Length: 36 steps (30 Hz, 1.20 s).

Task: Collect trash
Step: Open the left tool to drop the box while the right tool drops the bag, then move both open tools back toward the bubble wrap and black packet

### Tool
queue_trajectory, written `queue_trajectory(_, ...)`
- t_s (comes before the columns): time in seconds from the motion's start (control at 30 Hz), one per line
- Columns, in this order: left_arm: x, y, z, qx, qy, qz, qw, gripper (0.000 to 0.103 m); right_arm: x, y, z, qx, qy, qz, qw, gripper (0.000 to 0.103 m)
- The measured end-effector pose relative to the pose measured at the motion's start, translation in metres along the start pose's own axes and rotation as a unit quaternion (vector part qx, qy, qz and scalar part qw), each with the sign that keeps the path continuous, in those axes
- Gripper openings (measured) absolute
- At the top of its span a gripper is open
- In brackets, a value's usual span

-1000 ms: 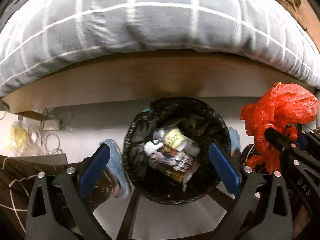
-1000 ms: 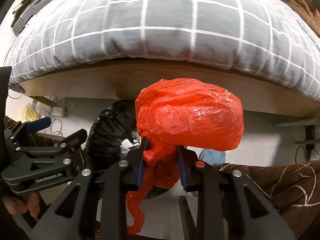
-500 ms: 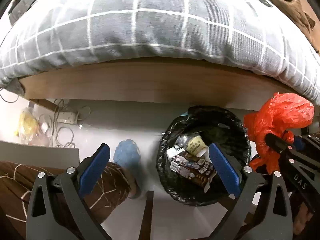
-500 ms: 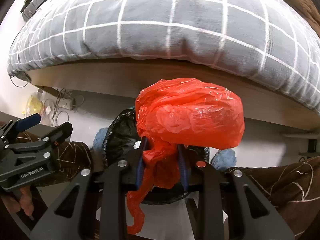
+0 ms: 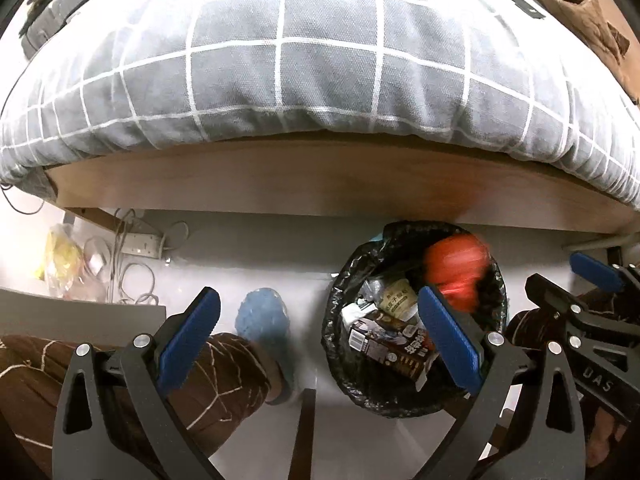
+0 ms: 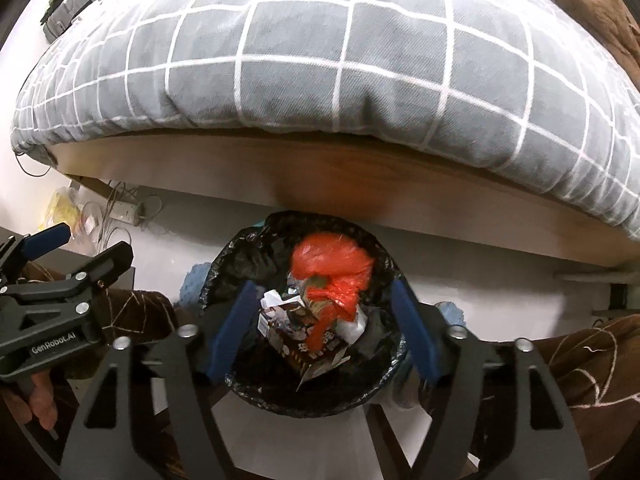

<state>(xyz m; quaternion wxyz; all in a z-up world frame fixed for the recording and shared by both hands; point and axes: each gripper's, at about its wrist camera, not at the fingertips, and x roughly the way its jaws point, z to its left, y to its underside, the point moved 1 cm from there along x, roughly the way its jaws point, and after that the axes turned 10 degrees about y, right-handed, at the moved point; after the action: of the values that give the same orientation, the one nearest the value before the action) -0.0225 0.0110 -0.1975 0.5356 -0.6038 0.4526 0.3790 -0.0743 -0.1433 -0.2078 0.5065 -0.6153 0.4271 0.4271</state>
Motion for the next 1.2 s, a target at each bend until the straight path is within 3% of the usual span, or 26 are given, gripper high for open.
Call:
queue_trajectory(0.17, -0.007, -0.003, -0.004, 0.005, 0.000, -0.014, 0.9999, 0.097, -0.013, -0.003, -0.013, 0.009, 0.013, -0.022, 1.000, 0.087)
queue_trajectory(0.37, -0.021, -0.006, -0.013, 0.013, 0.005, -0.036, 0.9992, 0.097, -0.034, -0.006, -0.023, 0.018, 0.028, -0.058, 0.998, 0.094)
queue_trajectory(0.8, -0.077, -0.023, -0.037, 0.019, 0.025, -0.106, 0.9938, 0.097, -0.094, -0.014, -0.077, 0.084, 0.044, -0.136, 0.986, 0.095)
queue_trajectory(1.2, -0.121, -0.078, -0.067, 0.050, 0.027, -0.158, 0.9859, 0.097, -0.145, -0.056, -0.137, 0.126, 0.053, -0.194, 0.971, 0.095)
